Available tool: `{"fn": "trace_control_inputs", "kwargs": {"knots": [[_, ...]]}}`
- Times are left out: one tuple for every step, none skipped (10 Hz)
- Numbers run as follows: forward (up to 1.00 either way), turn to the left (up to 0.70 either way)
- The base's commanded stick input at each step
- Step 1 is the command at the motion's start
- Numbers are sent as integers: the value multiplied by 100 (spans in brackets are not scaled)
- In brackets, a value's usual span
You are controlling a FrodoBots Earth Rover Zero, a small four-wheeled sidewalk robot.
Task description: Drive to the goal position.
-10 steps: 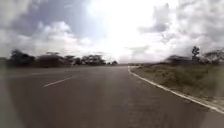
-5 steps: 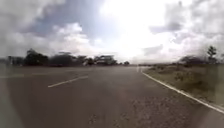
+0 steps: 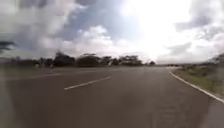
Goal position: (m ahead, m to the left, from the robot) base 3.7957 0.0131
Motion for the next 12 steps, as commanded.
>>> {"fn": "trace_control_inputs", "kwargs": {"knots": [[100, 0], [100, 0], [100, 0], [100, 0], [100, 0], [100, 0], [100, 0], [100, 0], [100, 0], [100, 0], [100, 0], [100, -1]]}}
